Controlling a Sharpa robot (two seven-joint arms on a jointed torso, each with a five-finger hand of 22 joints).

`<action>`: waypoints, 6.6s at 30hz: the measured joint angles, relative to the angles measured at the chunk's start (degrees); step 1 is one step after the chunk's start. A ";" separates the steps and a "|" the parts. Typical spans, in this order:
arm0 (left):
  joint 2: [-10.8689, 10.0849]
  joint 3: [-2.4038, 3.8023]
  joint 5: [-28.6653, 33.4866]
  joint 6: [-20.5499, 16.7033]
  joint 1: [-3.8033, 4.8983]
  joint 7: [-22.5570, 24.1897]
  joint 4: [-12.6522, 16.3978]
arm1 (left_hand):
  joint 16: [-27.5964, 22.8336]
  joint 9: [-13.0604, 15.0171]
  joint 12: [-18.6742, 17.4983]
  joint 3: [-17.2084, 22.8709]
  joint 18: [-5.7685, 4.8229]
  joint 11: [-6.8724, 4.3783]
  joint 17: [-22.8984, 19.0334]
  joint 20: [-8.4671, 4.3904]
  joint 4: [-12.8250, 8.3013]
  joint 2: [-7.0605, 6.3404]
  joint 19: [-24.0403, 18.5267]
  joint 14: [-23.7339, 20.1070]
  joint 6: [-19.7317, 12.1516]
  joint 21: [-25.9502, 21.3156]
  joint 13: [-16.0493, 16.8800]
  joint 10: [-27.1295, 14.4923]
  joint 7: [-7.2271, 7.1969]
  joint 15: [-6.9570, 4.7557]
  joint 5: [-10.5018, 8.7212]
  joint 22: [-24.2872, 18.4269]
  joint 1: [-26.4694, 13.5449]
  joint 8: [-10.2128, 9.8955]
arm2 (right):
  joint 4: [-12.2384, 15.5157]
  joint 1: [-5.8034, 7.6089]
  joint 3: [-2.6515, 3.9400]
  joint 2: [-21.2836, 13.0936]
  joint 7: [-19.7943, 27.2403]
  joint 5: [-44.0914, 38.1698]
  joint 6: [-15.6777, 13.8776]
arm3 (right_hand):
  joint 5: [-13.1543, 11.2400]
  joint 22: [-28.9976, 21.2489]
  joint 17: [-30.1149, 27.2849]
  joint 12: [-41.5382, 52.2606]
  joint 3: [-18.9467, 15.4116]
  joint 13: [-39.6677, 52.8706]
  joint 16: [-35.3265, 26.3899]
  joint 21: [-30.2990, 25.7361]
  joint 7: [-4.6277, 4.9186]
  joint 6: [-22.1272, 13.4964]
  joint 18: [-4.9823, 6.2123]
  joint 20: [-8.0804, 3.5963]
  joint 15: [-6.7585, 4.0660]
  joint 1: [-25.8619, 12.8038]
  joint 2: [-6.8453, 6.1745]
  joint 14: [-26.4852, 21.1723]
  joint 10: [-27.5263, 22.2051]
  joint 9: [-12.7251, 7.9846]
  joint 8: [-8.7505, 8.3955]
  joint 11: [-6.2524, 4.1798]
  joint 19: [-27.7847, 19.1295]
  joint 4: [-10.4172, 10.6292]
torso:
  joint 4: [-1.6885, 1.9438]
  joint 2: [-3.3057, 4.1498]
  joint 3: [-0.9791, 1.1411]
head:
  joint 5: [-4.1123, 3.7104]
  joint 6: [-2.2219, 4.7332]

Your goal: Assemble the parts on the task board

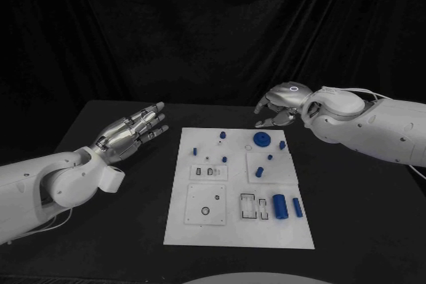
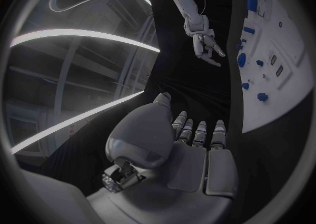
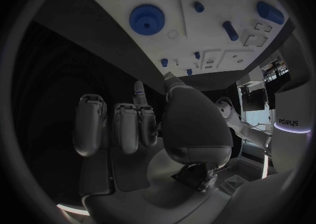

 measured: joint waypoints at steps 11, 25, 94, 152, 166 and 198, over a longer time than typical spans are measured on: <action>0.14 0.01 0.00 0.13 -0.01 -0.03 -0.10 | 0.00 0.00 0.22 0.16 0.00 0.00 0.00 0.00 -0.16 -0.23 0.00 0.00 0.21 0.00 0.00 0.00 0.21 0.00 0.00 0.00 0.23 0.00 | -2.14 -2.97 -0.01 0.47 -2.21 1.81 4.50 | 7.32 0.00 0.00 0.00 1.03 -0.01 0.75 3.41 -0.21 -1.04 -0.80 0.20 0.00 1.43 -0.36 0.00 0.20 1.63 -0.34 -0.20 0.36 -0.08 | -0.25 -0.65 0.00 | 0.31 -0.81; 0.14 0.00 -0.01 0.47 -0.06 -0.11 -0.24 | 0.00 0.04 0.21 0.16 0.00 0.19 -0.04 0.00 -0.16 -0.22 0.00 0.00 0.21 0.00 -0.01 0.19 0.21 0.00 0.23 0.00 0.22 0.00 | -3.82 -4.14 0.00 2.03 -4.30 2.23 6.39 | 9.73 -0.01 -0.01 0.00 2.36 -0.02 0.74 5.63 -0.82 -4.96 -1.63 0.20 0.00 6.59 1.26 0.00 0.03 4.18 -1.02 -0.44 0.36 -1.60 | -0.21 -0.63 -0.02 | 0.01 -0.77; -0.04 0.00 -0.03 2.25 -0.14 -1.25 -0.57 | 0.00 0.01 0.88 0.32 -0.01 0.60 0.04 0.61 0.00 -0.23 0.20 0.00 0.20 0.00 0.09 0.18 0.20 0.84 0.22 0.18 0.66 0.00 | -3.16 -4.62 0.04 4.61 -3.28 1.73 2.54 | 31.10 -0.01 -0.03 -0.01 5.46 0.00 0.74 4.70 0.54 -7.50 -1.60 0.62 0.42 8.53 1.99 -0.01 0.39 14.05 13.05 0.02 0.35 -6.58 | -0.35 -0.66 -0.03 | 0.68 -2.43; 1.09 0.00 -0.05 3.80 -0.15 -2.50 -1.14 | 0.00 0.06 1.34 0.64 0.00 1.17 0.07 1.22 -0.01 -0.24 0.40 0.41 0.62 0.00 0.14 0.36 0.62 1.24 0.42 0.29 1.10 0.22 | -10.99 -5.51 0.09 18.87 -0.53 4.60 7.41 | 27.63 -0.03 -0.04 -0.01 7.91 -0.03 0.74 4.36 1.44 -11.08 -1.59 1.44 1.30 6.89 1.58 0.06 0.19 14.09 18.64 1.04 0.36 -6.65 | -0.32 -0.65 -0.04 | 0.59 -3.76; 1.32 0.00 -0.04 4.24 -0.15 -2.75 -1.39 | 0.27 0.20 3.10 1.03 0.00 2.02 0.15 1.43 0.06 -0.24 0.62 0.19 1.42 0.22 0.46 0.80 1.67 1.44 0.45 0.39 1.10 0.72 | -11.50 -5.73 0.03 19.55 -0.43 4.61 7.94 | 25.70 -0.04 -0.04 -0.01 9.68 -0.04 0.74 3.99 1.35 -16.72 -1.59 1.44 1.30 6.08 2.15 0.06 0.19 14.45 9.13 1.04 0.36 -7.44 | -0.25 -0.65 -0.05 | 0.57 -4.15; 1.11 0.00 0.00 4.62 -0.18 -3.09 -1.58 | 0.45 0.31 3.32 1.26 0.00 2.22 0.20 1.43 0.00 -0.24 0.61 0.20 2.09 0.22 0.45 1.00 2.01 1.44 0.66 0.42 1.10 0.98 | 3.06 -0.03 0.07 2.06 0.06 4.64 0.69 | 6.15 0.00 -0.04 -0.01 3.37 -0.04 0.74 6.97 -3.61 -8.08 -2.53 -1.42 -1.93 3.29 1.95 -0.01 0.20 8.38 5.65 -3.09 0.41 -3.71 | -0.36 -0.70 -0.01 | 0.64 -3.74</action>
